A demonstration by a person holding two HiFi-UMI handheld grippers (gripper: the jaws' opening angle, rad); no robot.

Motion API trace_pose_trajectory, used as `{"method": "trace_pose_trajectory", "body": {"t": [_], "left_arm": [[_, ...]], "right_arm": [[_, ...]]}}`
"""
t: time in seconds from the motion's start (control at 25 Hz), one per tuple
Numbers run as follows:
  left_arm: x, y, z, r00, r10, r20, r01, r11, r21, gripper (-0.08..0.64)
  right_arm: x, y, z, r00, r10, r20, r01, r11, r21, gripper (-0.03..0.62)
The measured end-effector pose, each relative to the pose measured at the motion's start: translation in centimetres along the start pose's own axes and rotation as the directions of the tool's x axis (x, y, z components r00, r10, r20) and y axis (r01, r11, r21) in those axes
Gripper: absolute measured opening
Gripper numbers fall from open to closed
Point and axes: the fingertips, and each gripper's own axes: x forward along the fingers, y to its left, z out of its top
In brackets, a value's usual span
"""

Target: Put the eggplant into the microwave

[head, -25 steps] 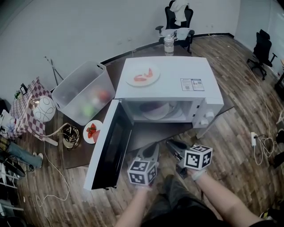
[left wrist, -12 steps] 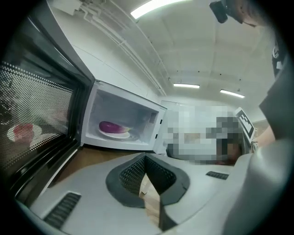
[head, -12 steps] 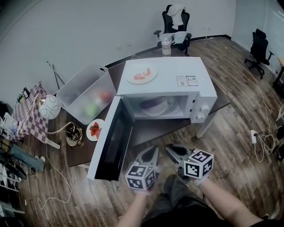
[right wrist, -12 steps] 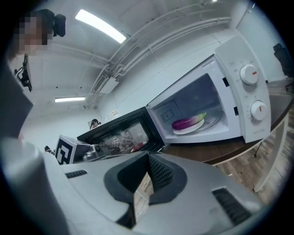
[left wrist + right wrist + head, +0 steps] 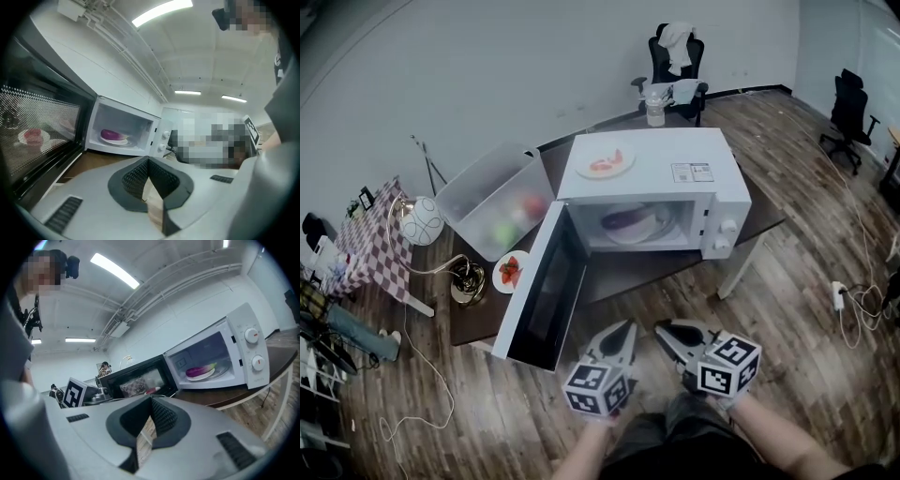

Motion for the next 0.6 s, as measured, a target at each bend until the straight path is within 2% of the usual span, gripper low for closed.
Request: {"method": "trace_pose_trajectory", "body": {"t": [0.28, 0.6], "left_arm": [[-2.6, -2.4, 0.8, 0.998, 0.027, 0.062, -0.027, 1.000, -0.005, 0.000], [-4.8, -6.8, 0.7, 0.995, 0.048, 0.086, -0.044, 0.998, -0.050, 0.000]], "right_arm": [[-3.3, 2.4, 0.1, 1.000, 0.010, 0.007, -0.010, 0.997, -0.075, 0.000], [-7.5, 2.9, 0.7, 0.999, -0.016, 0.038, 0.017, 0.999, -0.030, 0.000]]}}
